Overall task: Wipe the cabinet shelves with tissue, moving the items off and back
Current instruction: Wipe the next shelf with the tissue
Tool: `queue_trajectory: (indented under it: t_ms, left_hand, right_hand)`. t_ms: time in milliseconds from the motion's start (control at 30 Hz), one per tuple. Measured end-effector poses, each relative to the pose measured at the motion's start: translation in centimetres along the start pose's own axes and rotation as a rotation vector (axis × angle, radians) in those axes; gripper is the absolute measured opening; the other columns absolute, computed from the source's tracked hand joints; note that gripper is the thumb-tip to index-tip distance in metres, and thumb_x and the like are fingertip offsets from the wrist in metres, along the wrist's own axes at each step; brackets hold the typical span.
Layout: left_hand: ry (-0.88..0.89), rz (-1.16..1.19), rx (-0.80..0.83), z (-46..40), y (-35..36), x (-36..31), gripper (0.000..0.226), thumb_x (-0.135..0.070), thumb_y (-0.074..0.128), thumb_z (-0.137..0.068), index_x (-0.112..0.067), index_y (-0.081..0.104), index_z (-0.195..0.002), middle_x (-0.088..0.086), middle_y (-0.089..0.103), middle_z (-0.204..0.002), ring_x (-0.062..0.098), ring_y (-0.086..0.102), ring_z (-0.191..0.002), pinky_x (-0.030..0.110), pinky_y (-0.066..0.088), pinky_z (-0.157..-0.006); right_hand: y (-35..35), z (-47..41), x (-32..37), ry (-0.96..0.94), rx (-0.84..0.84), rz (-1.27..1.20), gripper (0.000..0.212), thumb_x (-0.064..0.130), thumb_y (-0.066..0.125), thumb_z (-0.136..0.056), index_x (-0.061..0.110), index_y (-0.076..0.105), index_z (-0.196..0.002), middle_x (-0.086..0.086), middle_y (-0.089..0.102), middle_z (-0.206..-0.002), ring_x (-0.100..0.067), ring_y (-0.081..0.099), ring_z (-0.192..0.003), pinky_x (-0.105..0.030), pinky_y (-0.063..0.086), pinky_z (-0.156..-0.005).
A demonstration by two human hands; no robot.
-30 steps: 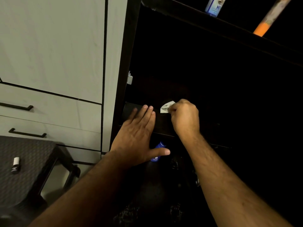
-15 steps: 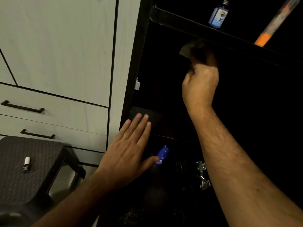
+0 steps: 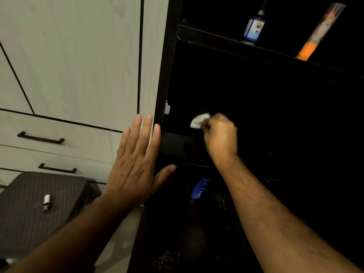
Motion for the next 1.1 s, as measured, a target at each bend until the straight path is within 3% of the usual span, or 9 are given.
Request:
queue_trajectory:
  t_ms: [100,200,300,400,533,700,800,1000,1100]
  left_hand:
    - [0.006,0.002,0.016,-0.8,-0.7,0.1,0.086,-0.061,0.033,-0.094,-0.001,0.014,-0.152,0.020,0.003,-0.161,0.033,0.000,-0.150,0.047,0.005,-0.122]
    - [0.004,0.004,0.036,-1.6,-1.5,0.2,0.087,-0.061,0.035,-0.094,-0.002,0.011,-0.153,0.019,0.002,-0.161,0.031,-0.002,-0.150,0.045,0.003,-0.121]
    - [0.008,-0.005,0.054,-2.2,-2.2,0.1,0.087,-0.060,0.037,-0.093,-0.002,0.010,-0.153,0.019,0.003,-0.161,0.032,-0.001,-0.150,0.045,0.004,-0.121]
    - [-0.010,-0.011,0.087,-2.2,-2.5,0.3,0.087,-0.060,0.036,-0.094,-0.003,0.009,-0.153,0.018,0.001,-0.162,0.031,-0.004,-0.150,0.044,0.002,-0.120]
    - [-0.026,-0.024,0.150,-1.9,-2.6,0.3,0.087,-0.061,0.033,-0.094,-0.004,0.006,-0.154,0.017,-0.001,-0.162,0.030,-0.006,-0.150,0.045,0.003,-0.120]
    - [-0.043,-0.027,0.192,-2.1,-2.7,-0.4,0.088,-0.062,0.033,-0.094,-0.006,0.002,-0.154,0.016,-0.004,-0.162,0.029,-0.007,-0.150,0.046,0.004,-0.120]
    - [-0.068,-0.028,0.217,-2.3,-2.6,-0.8,0.088,-0.061,0.037,-0.095,-0.005,0.003,-0.154,0.019,-0.002,-0.162,0.029,-0.008,-0.150,0.048,0.007,-0.122]
    - [-0.081,-0.127,0.217,-2.2,-1.7,-0.5,0.089,-0.061,0.034,-0.095,-0.005,-0.004,-0.153,0.020,-0.003,-0.161,0.030,-0.006,-0.150,0.048,0.008,-0.122]
    - [-0.118,-0.163,0.179,-1.7,-1.2,-0.7,0.088,-0.058,0.036,-0.096,-0.004,-0.005,-0.153,0.018,-0.006,-0.161,0.029,-0.007,-0.150,0.046,0.004,-0.122]
  right_hand:
    - [-4.6,-3.2,1.2,0.056,-0.233,-0.066,0.010,0.012,0.065,-0.083,0.007,0.074,-0.087,-0.013,0.068,-0.087,-0.031,0.065,-0.081,-0.031,0.046,-0.073]
    - [-7.5,-6.0,1.7,0.222,-0.292,-0.093,0.027,0.023,0.055,-0.095,0.013,0.070,-0.115,-0.011,0.071,-0.108,-0.028,0.064,-0.101,-0.025,0.044,-0.085]
    - [-7.5,-6.5,2.5,0.179,-0.306,-0.210,0.040,0.024,0.050,-0.099,0.018,0.052,-0.139,-0.006,0.063,-0.127,-0.021,0.059,-0.114,-0.015,0.037,-0.088]
    - [-6.3,-6.3,2.6,0.150,-0.265,-0.182,0.036,0.016,0.052,-0.095,0.024,0.062,-0.128,-0.005,0.066,-0.122,-0.022,0.061,-0.110,-0.017,0.039,-0.089]
    - [-4.4,-4.3,2.7,0.042,-0.160,-0.167,0.020,0.015,0.061,-0.085,0.014,0.074,-0.101,-0.009,0.070,-0.099,-0.030,0.065,-0.090,-0.033,0.051,-0.079]
    - [0.7,-0.1,1.5,0.002,0.152,0.022,0.015,0.020,0.060,-0.089,0.019,0.069,-0.100,-0.005,0.065,-0.102,-0.030,0.064,-0.092,-0.033,0.045,-0.068]
    - [2.3,1.1,0.2,0.077,0.223,0.047,0.015,0.018,0.059,-0.091,0.018,0.071,-0.100,-0.005,0.066,-0.100,-0.029,0.064,-0.091,-0.029,0.038,-0.065]
    - [3.3,0.6,-0.2,0.112,0.128,-0.033,0.016,0.010,0.058,-0.087,0.014,0.073,-0.091,-0.005,0.066,-0.095,-0.028,0.064,-0.083,-0.027,0.033,-0.058]
    - [0.8,-0.4,0.1,0.105,-0.100,-0.280,0.007,0.006,0.070,-0.079,0.010,0.075,-0.083,-0.010,0.068,-0.082,-0.031,0.065,-0.069,-0.026,0.043,-0.054]
Point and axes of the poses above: each hand's wrist, its own z-axis away from the middle knuckle, its own y-axis out of the palm, x = y × z, the point moved 5 cm from there along -z, towards the middle knuckle
